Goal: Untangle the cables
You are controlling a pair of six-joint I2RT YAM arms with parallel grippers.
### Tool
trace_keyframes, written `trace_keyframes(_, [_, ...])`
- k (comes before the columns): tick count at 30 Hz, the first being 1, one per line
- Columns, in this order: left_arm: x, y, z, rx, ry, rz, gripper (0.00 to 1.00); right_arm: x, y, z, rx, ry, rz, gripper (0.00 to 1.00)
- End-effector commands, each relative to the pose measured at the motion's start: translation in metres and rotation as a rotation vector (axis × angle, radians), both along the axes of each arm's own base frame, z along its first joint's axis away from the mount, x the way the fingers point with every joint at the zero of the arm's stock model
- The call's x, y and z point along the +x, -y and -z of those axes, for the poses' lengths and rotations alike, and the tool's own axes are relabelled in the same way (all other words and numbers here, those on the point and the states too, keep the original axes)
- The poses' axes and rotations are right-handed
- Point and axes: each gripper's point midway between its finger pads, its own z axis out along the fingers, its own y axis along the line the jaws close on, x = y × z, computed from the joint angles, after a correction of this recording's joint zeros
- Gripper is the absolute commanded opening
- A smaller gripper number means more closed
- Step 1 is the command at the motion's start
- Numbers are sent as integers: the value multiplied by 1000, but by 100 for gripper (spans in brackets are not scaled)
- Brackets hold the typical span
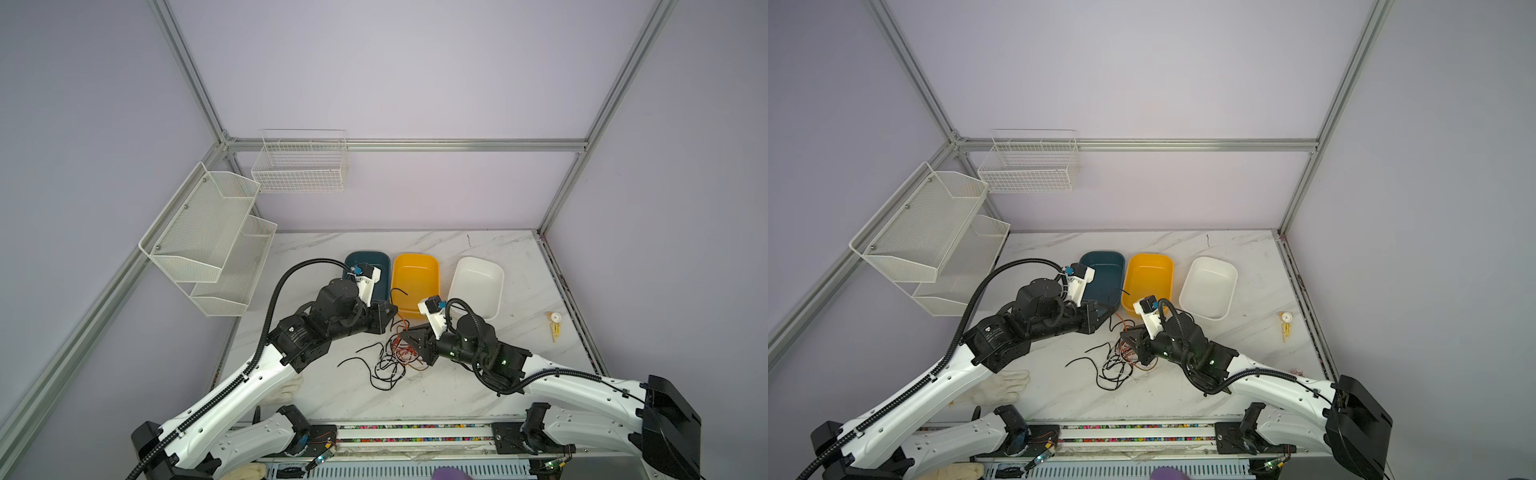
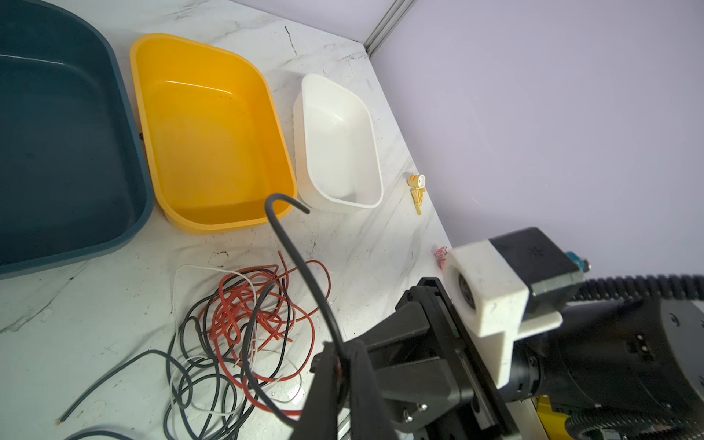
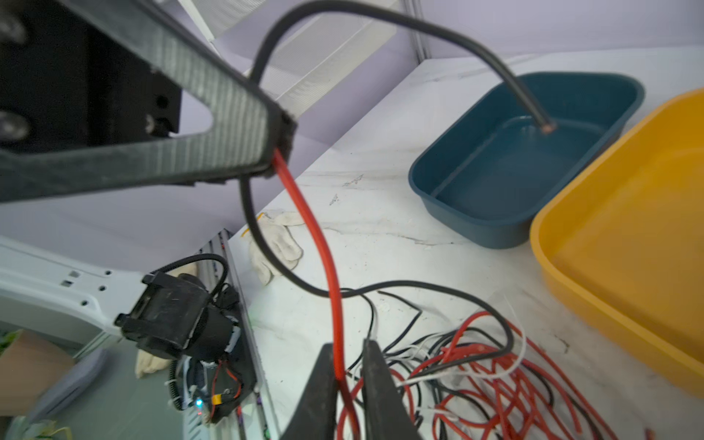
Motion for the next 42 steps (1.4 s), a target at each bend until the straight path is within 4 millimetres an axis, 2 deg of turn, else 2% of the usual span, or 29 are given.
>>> trace_keyframes(1, [-2, -2, 6, -18, 3, 6, 10, 3, 3, -10, 32, 31, 27, 3])
trace_keyframes(2, [-2, -3, 9, -17, -1, 4, 11, 2, 4, -9, 28, 30, 29, 0])
trace_keyframes(4, [-2, -5, 14, -15, -9, -1, 16, 3, 7, -12, 26, 35, 41, 0])
trace_keyframes(10, [-6, -10, 29, -8, -31, -8, 38, 10, 22, -25, 1, 64, 119, 0])
trace_keyframes(13, [-9, -12, 39, -6, -46, -8, 46, 14, 32, -39, 2, 82, 165, 0])
trace_keyframes(18, [-13, -10, 55, -32, -79, 5, 61, 13, 37, -60, 16, 88, 179, 0])
trace_keyframes(21, [-19, -2, 57, -83, -89, 48, 68, 13, 36, -65, 23, 92, 173, 0])
trace_keyframes(25, [-29, 10, 46, -180, -60, 130, 77, 13, 30, -55, -6, 79, 154, 0])
trace_keyframes(35, [-40, 9, 36, -210, 34, 195, 79, 10, 24, -47, -19, 56, 125, 0])
trace_keyframes(42, [-42, 17, 47, -180, 25, 256, 76, 7, 17, -46, -14, 36, 89, 0])
